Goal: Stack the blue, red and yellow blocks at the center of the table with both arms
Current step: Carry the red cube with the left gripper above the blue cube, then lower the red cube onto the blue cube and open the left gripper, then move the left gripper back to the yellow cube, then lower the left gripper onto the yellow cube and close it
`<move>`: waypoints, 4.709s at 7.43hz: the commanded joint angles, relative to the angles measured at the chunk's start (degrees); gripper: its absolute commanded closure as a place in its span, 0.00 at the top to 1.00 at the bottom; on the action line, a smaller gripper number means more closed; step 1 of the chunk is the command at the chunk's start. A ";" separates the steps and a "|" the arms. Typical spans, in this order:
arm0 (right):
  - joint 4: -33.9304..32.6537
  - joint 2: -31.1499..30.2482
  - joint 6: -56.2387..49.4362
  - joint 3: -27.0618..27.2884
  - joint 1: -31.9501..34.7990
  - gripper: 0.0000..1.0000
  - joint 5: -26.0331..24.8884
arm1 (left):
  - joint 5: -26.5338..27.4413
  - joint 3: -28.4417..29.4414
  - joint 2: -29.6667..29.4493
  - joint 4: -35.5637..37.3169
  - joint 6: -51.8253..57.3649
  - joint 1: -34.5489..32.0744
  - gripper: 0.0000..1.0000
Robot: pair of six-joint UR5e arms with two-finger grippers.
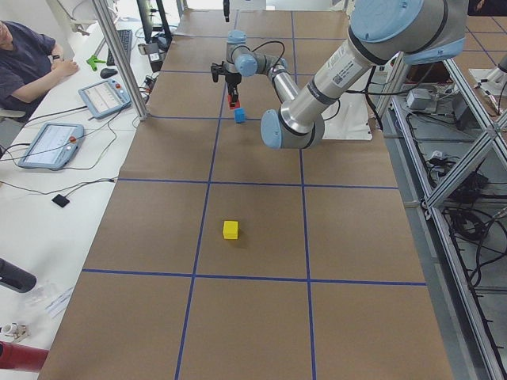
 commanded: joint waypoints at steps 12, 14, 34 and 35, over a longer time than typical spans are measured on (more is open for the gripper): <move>0.00 0.61 0.35 -1.03 -0.09 1.00 0.09 | -0.07 0.15 0.55 0.17 1.45 0.69 1.00; 0.00 0.70 0.35 -1.03 -0.09 1.00 0.09 | -0.06 0.15 0.64 0.26 1.36 0.69 1.00; 0.09 2.11 1.23 -0.50 -0.09 1.00 0.27 | -13.16 -19.99 61.03 -28.83 44.25 -26.21 1.00; 0.09 2.11 1.23 -0.50 -0.09 1.00 0.27 | -13.16 -18.58 60.67 -30.05 43.99 -26.12 1.00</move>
